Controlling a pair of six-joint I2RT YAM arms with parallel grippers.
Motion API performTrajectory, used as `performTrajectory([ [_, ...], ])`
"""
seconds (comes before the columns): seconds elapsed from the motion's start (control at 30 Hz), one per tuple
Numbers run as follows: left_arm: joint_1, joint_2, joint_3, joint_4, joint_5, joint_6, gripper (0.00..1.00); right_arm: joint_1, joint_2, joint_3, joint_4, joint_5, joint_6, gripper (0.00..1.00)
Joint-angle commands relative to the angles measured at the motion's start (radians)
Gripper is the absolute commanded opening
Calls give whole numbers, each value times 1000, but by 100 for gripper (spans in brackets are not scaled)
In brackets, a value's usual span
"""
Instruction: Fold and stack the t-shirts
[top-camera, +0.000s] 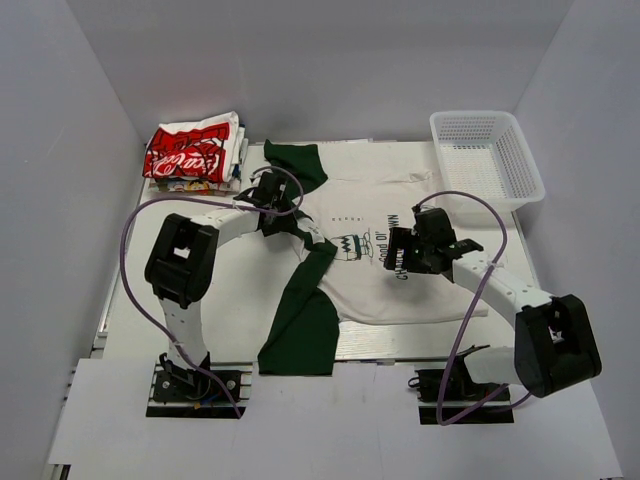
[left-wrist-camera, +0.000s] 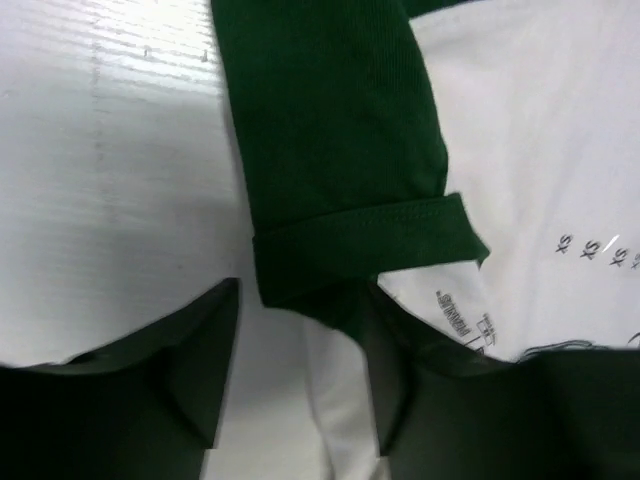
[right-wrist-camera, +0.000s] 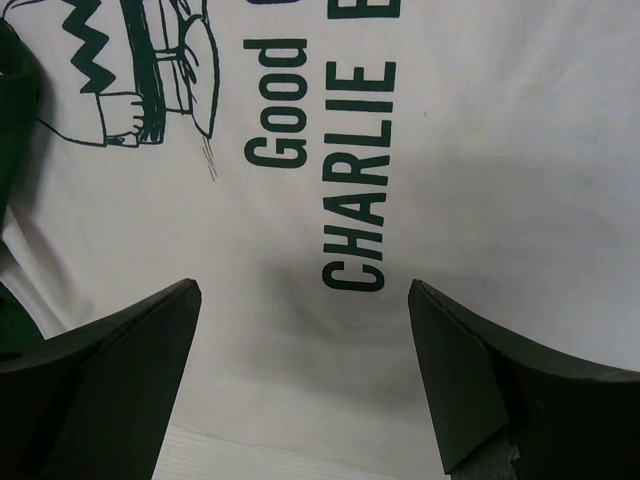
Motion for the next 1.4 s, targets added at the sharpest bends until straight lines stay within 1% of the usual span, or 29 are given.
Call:
performTrajectory([
  [0.0,15,18,-1,70,80,5,58,1,17,44,-7,3,-11,90],
  [0.07,36,18,-13,80,89,-9,50,1,25,43,-2,0,-8,90],
  [0.1,36,18,-13,95,90,-9,44,1,28,40,-4,0,-6,90],
  [0.17,47,4,-42,115,90,-9,37,1,31,38,-1,-6,-5,90],
  [0.2,47,4,-42,115,90,-9,31,1,34,40,-1,-6,-5,90],
  [0.3,68,-5,-42,104,90,-9,18,1,35,40,-1,-9,-8,90],
  [0.4,69,-28,-42,86,90,-9,9,1,34,38,1,-12,-2,90],
  [0.43,69,-43,-42,86,80,-9,7,2,32,35,2,-9,-2,90],
  [0.7,78,-182,-42,-34,-50,75,7,4,32,20,15,-17,0,90],
  [0.73,88,-192,-53,-47,-61,88,9,4,35,18,19,-15,-5,90],
  [0.83,124,-212,-64,-48,-43,121,9,1,48,-5,45,-17,-17,90],
  [0.87,124,-212,-64,-60,-42,122,9,2,75,-6,45,-12,-18,90],
  [0.97,171,-185,-64,-95,-30,131,9,4,127,-17,58,8,-17,90],
  [1.03,190,-176,-64,-95,-30,146,9,1,144,-42,85,22,-11,90],
  [1.07,208,-176,-76,-80,-21,166,9,-1,178,-46,96,26,-3,90],
  [1.13,228,-176,-76,-80,-12,175,9,-1,215,-35,73,52,17,90],
  [1.23,268,-165,-76,-80,-12,235,9,-4,252,-35,49,83,67,90],
  [1.27,291,-165,-76,-49,-12,297,9,-5,261,-41,35,95,96,90],
  [1.33,314,-154,-76,-37,4,350,10,-16,264,-55,33,105,116,90],
  [1.37,338,-145,-52,-37,13,390,10,-21,269,-61,30,102,121,90],
])
